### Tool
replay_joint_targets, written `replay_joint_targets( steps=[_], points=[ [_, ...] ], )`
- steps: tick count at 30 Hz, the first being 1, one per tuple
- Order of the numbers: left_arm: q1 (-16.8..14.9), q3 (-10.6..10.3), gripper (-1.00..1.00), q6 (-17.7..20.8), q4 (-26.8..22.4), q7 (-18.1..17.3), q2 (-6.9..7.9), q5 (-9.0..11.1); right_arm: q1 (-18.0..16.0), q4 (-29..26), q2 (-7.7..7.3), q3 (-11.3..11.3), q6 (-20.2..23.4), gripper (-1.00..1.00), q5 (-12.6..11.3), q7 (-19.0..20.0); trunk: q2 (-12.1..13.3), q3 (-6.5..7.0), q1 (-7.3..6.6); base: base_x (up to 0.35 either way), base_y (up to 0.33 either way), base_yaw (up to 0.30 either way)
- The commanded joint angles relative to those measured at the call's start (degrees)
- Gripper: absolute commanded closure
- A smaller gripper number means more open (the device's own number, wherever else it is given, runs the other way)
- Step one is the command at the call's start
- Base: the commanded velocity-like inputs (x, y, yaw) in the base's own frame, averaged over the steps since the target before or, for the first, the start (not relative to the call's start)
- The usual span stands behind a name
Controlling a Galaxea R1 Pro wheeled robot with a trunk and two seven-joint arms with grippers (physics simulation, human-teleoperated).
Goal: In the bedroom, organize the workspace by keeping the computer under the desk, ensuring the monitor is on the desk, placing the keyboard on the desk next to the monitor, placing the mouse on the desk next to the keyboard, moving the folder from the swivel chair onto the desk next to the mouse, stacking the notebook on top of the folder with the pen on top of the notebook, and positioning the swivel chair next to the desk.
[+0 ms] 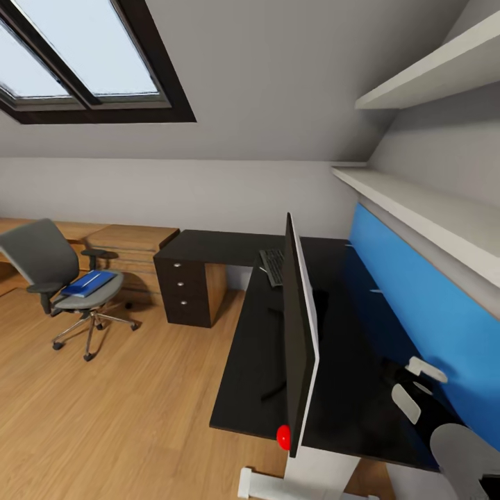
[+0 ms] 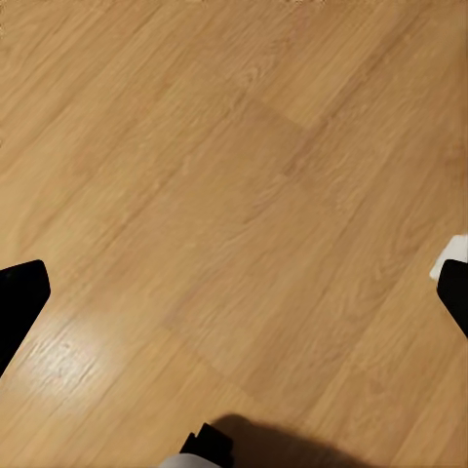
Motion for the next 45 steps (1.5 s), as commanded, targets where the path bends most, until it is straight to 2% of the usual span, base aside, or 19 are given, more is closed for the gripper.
replay_joint_targets(
  steps=[1,18,21,28,34,41,45],
  points=[
    [0.0,0.1,-1.0,-0.3,0.0,0.0,-0.03,0.5,-0.2,0.1,-0.05,0.1,0.0,-1.0,-0.6,0.0,-0.1,-0.08,0.01,0.009,-0.011,0.0],
    [0.0,-0.3,-1.0,-0.3,-0.2,-0.2,-0.15,0.4,-0.7,0.3,-1.19,0.1,2.1,-1.0,-0.4,-0.1,-0.1,-0.08,0.01,0.125,-0.029,0.0],
    [0.0,-0.2,-1.0,-0.2,-0.4,-0.2,-0.15,0.4,-0.8,0.2,-1.48,0.1,2.7,-1.0,-0.4,-1.8,-0.1,-0.08,0.01,0.015,-0.005,0.0],
    [0.0,0.0,-1.0,0.5,-6.4,0.0,-0.31,0.6,-1.7,0.0,-2.29,0.1,6.9,-1.0,-0.3,-3.8,-0.1,-0.08,0.01,0.003,-0.001,0.0],
    [0.0,0.1,-1.0,0.6,-7.6,0.3,-0.38,0.7,-1.9,-0.8,-2.54,0.1,12.4,-1.0,-0.2,-4.1,-2.5,-1.16,1.33,0.0,0.0,0.0],
    [0.0,0.1,-1.0,0.6,-7.6,0.4,-0.38,0.6,-1.9,-1.9,-2.56,0.1,13.8,-1.0,-0.2,-4.0,-5.3,-2.41,2.86,0.0,0.0,0.0],
    [0.0,0.1,-1.0,0.6,-7.6,0.4,-0.38,0.6,-1.9,-4.6,-2.5,0.1,14.0,-1.0,-0.3,-4.0,-6.9,-3.13,3.74,0.0,0.0,0.0]
  ],
)
